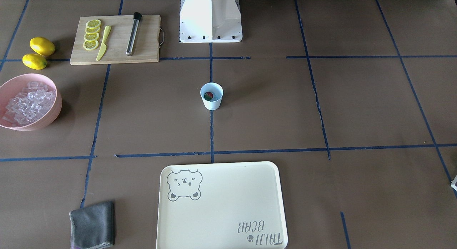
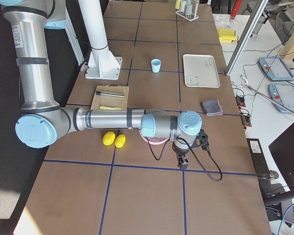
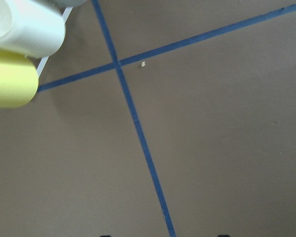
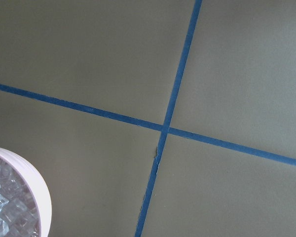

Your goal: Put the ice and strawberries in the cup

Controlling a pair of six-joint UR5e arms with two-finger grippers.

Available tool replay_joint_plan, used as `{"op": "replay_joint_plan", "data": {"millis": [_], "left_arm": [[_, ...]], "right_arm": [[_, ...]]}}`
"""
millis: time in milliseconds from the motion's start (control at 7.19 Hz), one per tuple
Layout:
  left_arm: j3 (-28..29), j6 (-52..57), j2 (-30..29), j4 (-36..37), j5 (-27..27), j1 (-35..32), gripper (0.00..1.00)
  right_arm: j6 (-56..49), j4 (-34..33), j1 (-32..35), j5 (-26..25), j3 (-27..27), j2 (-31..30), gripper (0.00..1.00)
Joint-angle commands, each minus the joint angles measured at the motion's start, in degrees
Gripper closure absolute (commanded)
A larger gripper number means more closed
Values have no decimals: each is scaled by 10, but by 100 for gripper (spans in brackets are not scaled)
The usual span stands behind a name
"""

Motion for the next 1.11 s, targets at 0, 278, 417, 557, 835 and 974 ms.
{"op": "replay_joint_plan", "data": {"millis": [0, 278, 417, 557, 835, 974], "left_arm": [[-1, 1, 18, -66, -1, -4, 0], [10, -1, 65, -125, 6, -3, 0], [33, -2, 66, -154, 4, -3, 0], [36, -2, 60, -160, 6, -2, 0], [20, -96, 50, -161, 47, -1, 0], [3, -101, 51, -175, 124, -1, 0]], "right_arm": [[1, 2, 0, 0, -1, -1, 0], [2, 5, 0, -1, 0, -4, 0], [2, 5, -1, -2, -1, -4, 0], [2, 6, 0, -1, -1, -4, 0], [3, 6, 0, -1, -1, -4, 0], [3, 7, 0, 1, 0, -4, 0]]}}
